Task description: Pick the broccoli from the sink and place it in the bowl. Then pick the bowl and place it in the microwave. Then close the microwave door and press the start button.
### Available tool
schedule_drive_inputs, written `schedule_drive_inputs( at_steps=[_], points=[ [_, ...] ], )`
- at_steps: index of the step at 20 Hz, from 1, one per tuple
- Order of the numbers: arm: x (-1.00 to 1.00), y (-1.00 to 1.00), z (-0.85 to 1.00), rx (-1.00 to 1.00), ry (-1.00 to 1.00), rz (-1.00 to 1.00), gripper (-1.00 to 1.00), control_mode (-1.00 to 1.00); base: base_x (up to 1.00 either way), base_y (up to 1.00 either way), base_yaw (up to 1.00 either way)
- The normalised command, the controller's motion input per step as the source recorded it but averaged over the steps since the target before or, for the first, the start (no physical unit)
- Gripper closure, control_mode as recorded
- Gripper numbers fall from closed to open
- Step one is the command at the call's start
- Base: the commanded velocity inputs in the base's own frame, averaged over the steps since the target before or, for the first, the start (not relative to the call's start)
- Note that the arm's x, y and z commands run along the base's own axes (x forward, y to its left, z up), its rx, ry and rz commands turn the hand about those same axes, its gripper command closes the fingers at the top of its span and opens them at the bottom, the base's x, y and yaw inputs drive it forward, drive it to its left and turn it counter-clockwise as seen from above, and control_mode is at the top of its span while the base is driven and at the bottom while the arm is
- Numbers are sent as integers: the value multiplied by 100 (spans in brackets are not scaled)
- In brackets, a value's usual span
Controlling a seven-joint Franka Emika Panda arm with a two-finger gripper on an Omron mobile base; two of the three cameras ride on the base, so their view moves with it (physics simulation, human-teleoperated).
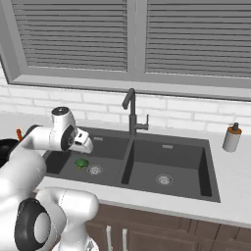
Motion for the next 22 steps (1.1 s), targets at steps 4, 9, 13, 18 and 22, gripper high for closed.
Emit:
schedule_drive_inputs(
  at_steps=[4, 9, 13, 18, 22],
  points=[
    [37, 29, -52, 0, 8, 3, -100, -100, 0, 0, 0],
    [10, 21, -31, 0, 1, 17, -100, -100, 0, 0, 0],
    [25, 4, -14, 0, 0, 19, -100, -100, 0, 0, 0],
    [39, 2, -8, 0, 4, 8, -100, -100, 0, 0, 0],
    [11, 31, -32, -3, 0, 3, -100, -100, 0, 0, 0]
  ],
)
